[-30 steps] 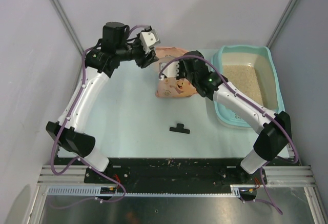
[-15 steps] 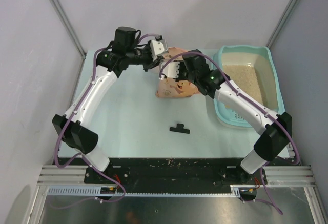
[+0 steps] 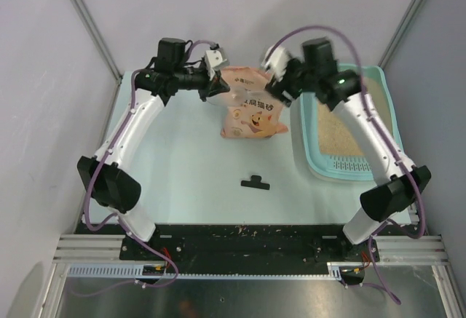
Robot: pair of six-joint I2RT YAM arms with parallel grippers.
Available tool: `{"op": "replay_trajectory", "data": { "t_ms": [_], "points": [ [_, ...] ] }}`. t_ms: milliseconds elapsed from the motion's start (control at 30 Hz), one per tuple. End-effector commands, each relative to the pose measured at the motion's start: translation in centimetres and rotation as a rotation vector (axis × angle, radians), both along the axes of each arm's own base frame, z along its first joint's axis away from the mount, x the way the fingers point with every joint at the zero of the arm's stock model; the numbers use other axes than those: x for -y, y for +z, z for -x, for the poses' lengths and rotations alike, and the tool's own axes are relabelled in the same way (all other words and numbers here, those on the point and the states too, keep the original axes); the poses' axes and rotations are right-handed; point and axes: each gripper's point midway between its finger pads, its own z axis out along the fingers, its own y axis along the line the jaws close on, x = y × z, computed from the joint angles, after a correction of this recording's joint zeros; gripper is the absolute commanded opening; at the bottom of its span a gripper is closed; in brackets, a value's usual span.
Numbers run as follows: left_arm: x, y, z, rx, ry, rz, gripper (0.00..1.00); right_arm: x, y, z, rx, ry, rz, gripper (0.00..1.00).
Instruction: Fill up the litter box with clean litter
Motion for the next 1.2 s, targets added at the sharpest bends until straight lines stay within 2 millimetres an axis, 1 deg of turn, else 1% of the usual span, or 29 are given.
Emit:
{"op": "replay_trajectory", "data": {
  "t_ms": [0, 67, 100, 133, 167, 200, 233, 267, 300, 333, 367, 400, 467, 500, 600, 700, 733, 767, 800, 833, 867, 900, 933, 967, 1000, 1033, 1067, 1133, 1167],
  "points": [
    [0.0, 0.2, 2.0, -0.247, -0.027, 0.125, 0.0, 0.9, 6.8, 1.8, -0.251, -0.006, -0.459, 0.75],
    [0.0, 0.4, 2.4, -0.302, -0.041, 0.16, 0.0, 2.1, 8.3, 1.8, -0.286, 0.012, -0.569, 0.8],
    [0.0, 0.5, 2.4, -0.309, -0.043, 0.167, 0.0, 2.3, 9.2, 1.4, -0.31, -0.014, -0.645, 0.84],
    [0.0, 0.5, 2.3, -0.318, -0.036, 0.172, 0.0, 2.7, 8.9, 1.1, -0.359, -0.05, -0.697, 0.85],
    [0.0, 0.9, 2.4, -0.315, -0.033, 0.184, 0.0, 4.0, 9.0, 0.3, -0.387, -0.106, -0.759, 0.85],
    [0.0, 0.9, 2.4, -0.317, -0.029, 0.19, 0.0, 4.5, 10.3, -0.5, -0.367, -0.114, -0.827, 0.85],
    [0.0, 1.1, 2.4, -0.308, -0.023, 0.195, 0.0, 4.7, 10.1, -0.5, -0.519, -0.19, -0.964, 0.85],
    [0.0, 2.4, 2.3, -0.268, -0.014, 0.218, 0.0, 6.0, 8.6, -1.2, -0.575, -0.257, -1.014, 0.85],
    [-0.1, 2.3, 2.2, -0.263, -0.001, 0.226, 0.0, 6.1, 8.5, -1.1, -0.584, -0.289, -1.036, 0.86],
    [-0.1, 2.6, 2.0, -0.241, 0.015, 0.238, 0.0, 6.0, 8.1, -1.0, -0.593, -0.299, -1.033, 0.86],
    [-0.2, 4.4, 1.8, -0.179, 0.029, 0.273, 0.0, 5.7, 8.0, -0.6, -0.631, -0.285, -1.039, 0.86],
    [-0.2, 4.1, 1.8, -0.178, 0.031, 0.281, 0.0, 5.4, 8.1, -0.3, -0.661, -0.277, -1.048, 0.86],
    [0.1, 4.8, 1.7, -0.154, 0.028, 0.3, 0.0, 5.2, 8.4, -0.3, -0.714, -0.299, -1.084, 0.86],
    [0.1, 5.0, 1.4, -0.151, 0.034, 0.304, 0.0, 5.4, 8.9, -0.4, -0.718, -0.309, -1.099, 0.87],
    [0.3, 5.7, 0.9, -0.122, 0.059, 0.321, 0.0, 5.5, 9.3, -0.6, -0.772, -0.345, -1.145, 0.87],
    [1.4, 7.1, 0.9, -0.068, 0.059, 0.342, 0.0, 6.1, 9.1, -0.8, -0.824, -0.369, -1.186, 0.85],
    [2.2, 6.9, 0.9, -0.07, 0.051, 0.341, 0.0, 6.4, 8.3, -1.0, -0.848, -0.385, -1.198, 0.85],
    [2.7, 7.0, 0.9, -0.076, 0.048, 0.348, 0.0, 6.3, 8.7, -0.9, -0.865, -0.368, -1.224, 0.85],
    [3.1, 7.5, 0.8, -0.072, 0.045, 0.357, 0.0, 6.2, 8.5, -0.8, -0.884, -0.361, -1.232, 0.84],
    [3.9, 7.2, 0.6, -0.084, 0.045, 0.356, 0.0, 6.1, 7.8, -0.6, -0.921, -0.357, -1.235, 0.83],
    [4.4, 7.3, 0.5, -0.086, 0.043, 0.364, 0.0, 6.2, 7.7, -0.5, -0.931, -0.352, -1.242, 0.83],
    [5.1, 8.0, 0.6, -0.076, 0.028, 0.372, 0.0, 6.1, 8.0, -0.6, -0.942, -0.345, -1.263, 0.82],
    [5.4, 8.2, 0.3, -0.07, 0.036, 0.379, 0.0, 6.1, 7.5, -0.4, -0.965, -0.345, -1.267, 0.82],
    [5.8, 7.7, -0.3, -0.097, 0.046, 0.383, 0.0, 6.1, 7.7, -0.3, -0.962, -0.336, -1.272, 0.82],
    [6.3, 8.2, -0.2, -0.093, 0.041, 0.394, 0.0, 6.1, 7.9, -0.3, -0.961, -0.326, -1.279, 0.81],
    [6.5, 8.4, -0.7, -0.097, 0.066, 0.413, 0.0, 6.0, 8.1, -0.2, -0.961, -0.315, -1.278, 0.81],
    [6.9, 8.1, -1.3, -0.099, 0.074, 0.417, 0.0, 5.9, 8.2, -0.1, -0.96, -0.309, -1.278, 0.8],
    [7.7, 8.2, -1.5, -0.12, 0.068, 0.441, 0.0, 6.0, 8.6, -0.1, -0.954, -0.304, -1.284, 0.78],
    [8.1, 7.7, -1.9, -0.128, 0.068, 0.436, 0.0, 6.0, 8.8, 0.0, -0.95, -0.298, -1.285, 0.77]
  ]
}}
